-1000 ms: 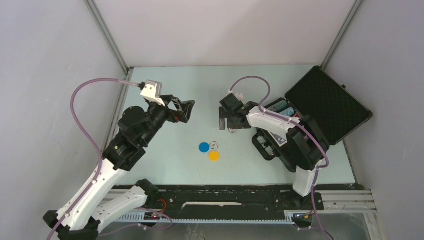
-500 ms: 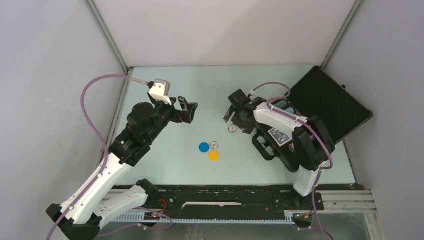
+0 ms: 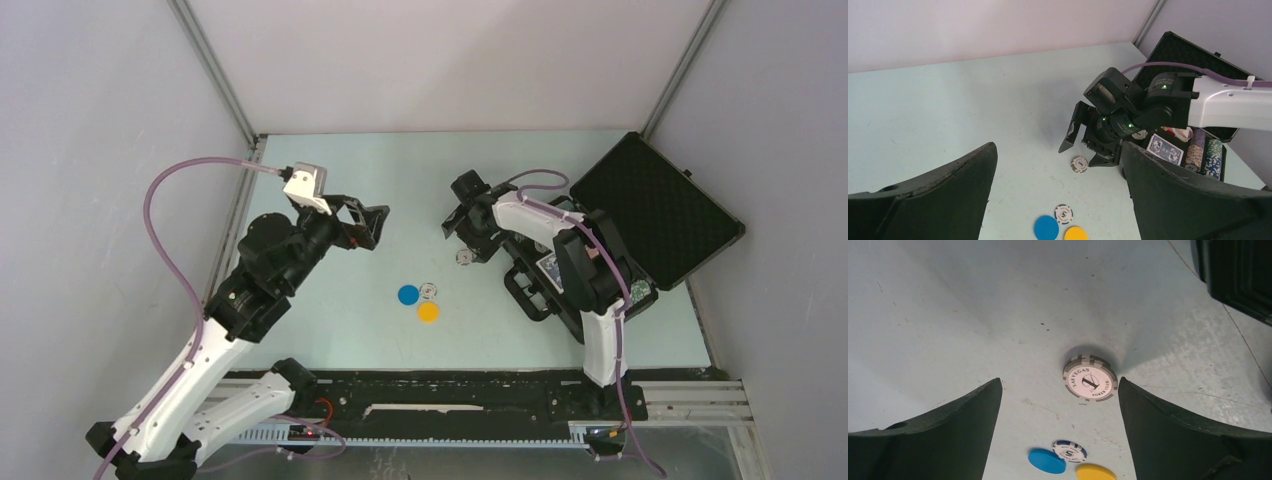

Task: Pack up texas hold em set

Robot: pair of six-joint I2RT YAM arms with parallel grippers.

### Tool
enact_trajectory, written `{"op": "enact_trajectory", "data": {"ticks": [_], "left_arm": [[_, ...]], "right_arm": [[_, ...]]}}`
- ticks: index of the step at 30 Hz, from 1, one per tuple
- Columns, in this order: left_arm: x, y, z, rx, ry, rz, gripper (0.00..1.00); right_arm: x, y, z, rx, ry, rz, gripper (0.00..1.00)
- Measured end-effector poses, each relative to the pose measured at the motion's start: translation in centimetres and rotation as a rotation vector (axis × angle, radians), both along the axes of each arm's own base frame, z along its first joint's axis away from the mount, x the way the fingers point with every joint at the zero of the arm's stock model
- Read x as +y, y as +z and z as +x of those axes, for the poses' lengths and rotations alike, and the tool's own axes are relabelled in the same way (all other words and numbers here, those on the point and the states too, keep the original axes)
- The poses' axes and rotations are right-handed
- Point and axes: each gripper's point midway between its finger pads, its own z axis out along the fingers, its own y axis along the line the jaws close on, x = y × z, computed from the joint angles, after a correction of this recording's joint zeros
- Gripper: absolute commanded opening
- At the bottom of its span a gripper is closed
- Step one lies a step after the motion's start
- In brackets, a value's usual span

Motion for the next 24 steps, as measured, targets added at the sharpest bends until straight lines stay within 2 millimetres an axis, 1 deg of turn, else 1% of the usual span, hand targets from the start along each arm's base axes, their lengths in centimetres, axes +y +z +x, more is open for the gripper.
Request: {"op": "enact_trajectory", "data": {"ticks": [8, 16, 24], "left_arm": [[-0.3, -0.5, 0.3, 0.016, -0.004, 0.011, 1.0], [-0.6, -1.1, 0.6, 0.035, -0.006, 0.017, 1.0], [-0.8, -1.5, 0.8, 0.046, -0.006, 0.024, 1.0]], "right_arm": [[-0.6, -0.3, -0.7, 0.056, -0.033, 0.005, 0.93], [-0.6, -0.5, -1.1, 0.076, -0.036, -0.002, 0.9], [0.1, -1.4, -0.9, 0.118, -0.034, 0.004, 0.86]]}}
